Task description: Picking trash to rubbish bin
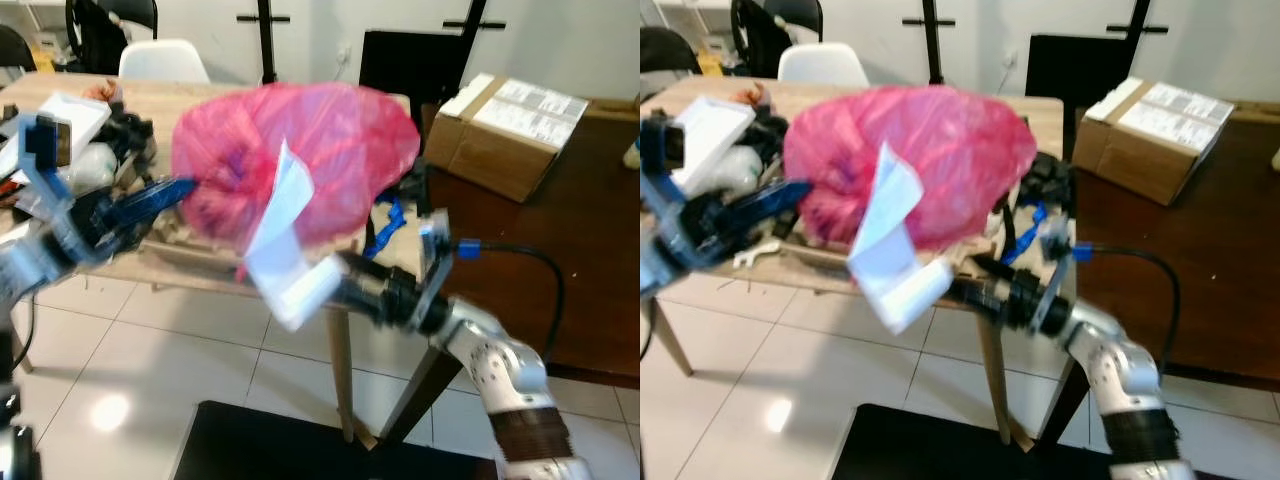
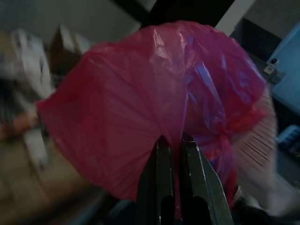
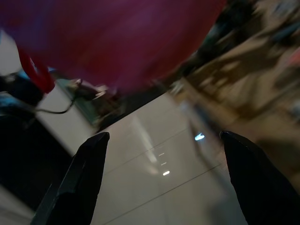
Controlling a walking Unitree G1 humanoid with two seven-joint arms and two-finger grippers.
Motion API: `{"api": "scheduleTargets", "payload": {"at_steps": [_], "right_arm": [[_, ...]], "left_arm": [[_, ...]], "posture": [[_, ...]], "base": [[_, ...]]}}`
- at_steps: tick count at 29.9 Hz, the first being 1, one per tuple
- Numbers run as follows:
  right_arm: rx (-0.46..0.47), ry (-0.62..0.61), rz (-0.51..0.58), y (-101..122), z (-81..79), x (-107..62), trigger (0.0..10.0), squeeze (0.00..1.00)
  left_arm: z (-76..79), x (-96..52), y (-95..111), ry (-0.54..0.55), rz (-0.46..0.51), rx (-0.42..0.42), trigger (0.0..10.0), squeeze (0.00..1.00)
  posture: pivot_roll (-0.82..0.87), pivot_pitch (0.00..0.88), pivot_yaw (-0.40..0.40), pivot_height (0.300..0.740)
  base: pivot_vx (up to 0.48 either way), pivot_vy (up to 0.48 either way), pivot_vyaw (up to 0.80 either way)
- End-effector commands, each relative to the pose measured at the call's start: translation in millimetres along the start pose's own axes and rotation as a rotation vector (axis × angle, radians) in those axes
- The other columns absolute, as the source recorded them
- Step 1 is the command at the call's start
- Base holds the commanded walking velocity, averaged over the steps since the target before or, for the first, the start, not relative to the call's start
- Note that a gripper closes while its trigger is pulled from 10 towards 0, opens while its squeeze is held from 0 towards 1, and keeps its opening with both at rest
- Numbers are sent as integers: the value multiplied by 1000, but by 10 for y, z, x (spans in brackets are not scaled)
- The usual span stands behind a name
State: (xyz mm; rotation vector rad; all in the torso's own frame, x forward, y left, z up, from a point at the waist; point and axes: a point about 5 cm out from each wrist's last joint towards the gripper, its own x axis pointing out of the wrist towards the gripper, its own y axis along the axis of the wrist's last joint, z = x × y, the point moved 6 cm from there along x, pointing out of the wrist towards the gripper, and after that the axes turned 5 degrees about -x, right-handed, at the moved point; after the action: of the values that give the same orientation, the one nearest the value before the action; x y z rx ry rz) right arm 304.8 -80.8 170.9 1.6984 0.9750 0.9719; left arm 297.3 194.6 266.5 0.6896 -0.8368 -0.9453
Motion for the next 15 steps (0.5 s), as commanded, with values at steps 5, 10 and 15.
{"api": "scheduleTargets", "payload": {"at_steps": [5,10,15], "right_arm": [[68,115,-78,-153,-268,-123,10000,0],[126,98,-182,-445,-296,-282,10000,0],[167,85,-232,-609,-324,-374,10000,0]], "left_arm": [[239,-92,-442,-62,-109,-178,0,0],[371,-101,-1035,-75,-250,-334,0,0],[529,-102,-1247,-102,-274,-436,0,0]], "posture": [[0,137,64,740],[-3,143,64,740],[-3,145,68,740]], "base": [[0,0,0],[0,0,0],[0,0,0]]}}
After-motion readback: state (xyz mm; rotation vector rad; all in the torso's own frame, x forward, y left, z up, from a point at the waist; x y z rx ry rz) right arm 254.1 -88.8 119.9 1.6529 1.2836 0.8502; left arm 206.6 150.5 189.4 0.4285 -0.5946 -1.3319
